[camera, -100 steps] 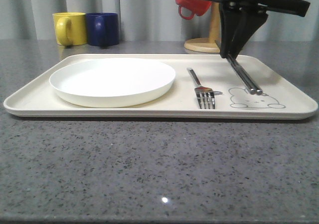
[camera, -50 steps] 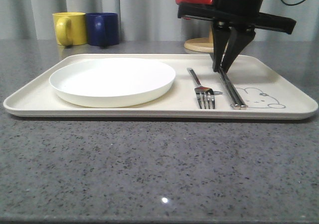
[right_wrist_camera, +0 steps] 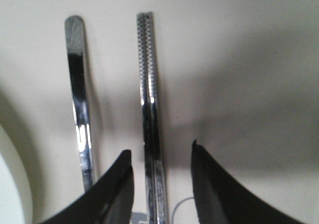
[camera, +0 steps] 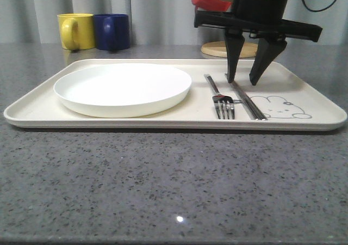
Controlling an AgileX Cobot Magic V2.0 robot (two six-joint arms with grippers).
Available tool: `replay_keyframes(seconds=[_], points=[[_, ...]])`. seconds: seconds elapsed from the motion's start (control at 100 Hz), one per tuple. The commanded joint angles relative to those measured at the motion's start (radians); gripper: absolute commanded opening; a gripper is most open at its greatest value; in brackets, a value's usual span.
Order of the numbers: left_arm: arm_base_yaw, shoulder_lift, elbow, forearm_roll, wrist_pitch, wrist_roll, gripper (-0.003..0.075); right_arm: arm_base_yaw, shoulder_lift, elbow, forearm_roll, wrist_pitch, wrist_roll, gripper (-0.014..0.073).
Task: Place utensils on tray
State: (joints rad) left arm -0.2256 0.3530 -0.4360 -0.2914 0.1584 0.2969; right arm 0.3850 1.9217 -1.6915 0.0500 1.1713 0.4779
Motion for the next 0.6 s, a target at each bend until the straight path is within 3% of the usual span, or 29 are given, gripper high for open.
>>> replay_keyframes(seconds=[0.0,0.14,0.32,0.59], points=[[-0.007,0.006,-0.027,-0.003,-0.083,-0.003,-0.0018,-0.002,-0.094,-0.035,-0.034,0.002,-0.022,0.0311],[-0.007,0.006,-0.027,-0.003,-0.083,-0.003,-0.0018,-0.029,-0.149,-0.037,-0.069,0.057,-0.121,0.0311],[-0.007,0.006,-0.027,-0.003,-0.083,-0.003,-0.0018,-0.162,-0.198,-0.037,-0.068,0.159,-0.308,0.0311],[-0.007,0.006,-0.027,-0.003,-0.083,-0.003,-0.0018,-0.347,-0.221,-0.032,-0.069,0.159,-0.52,0.0311]])
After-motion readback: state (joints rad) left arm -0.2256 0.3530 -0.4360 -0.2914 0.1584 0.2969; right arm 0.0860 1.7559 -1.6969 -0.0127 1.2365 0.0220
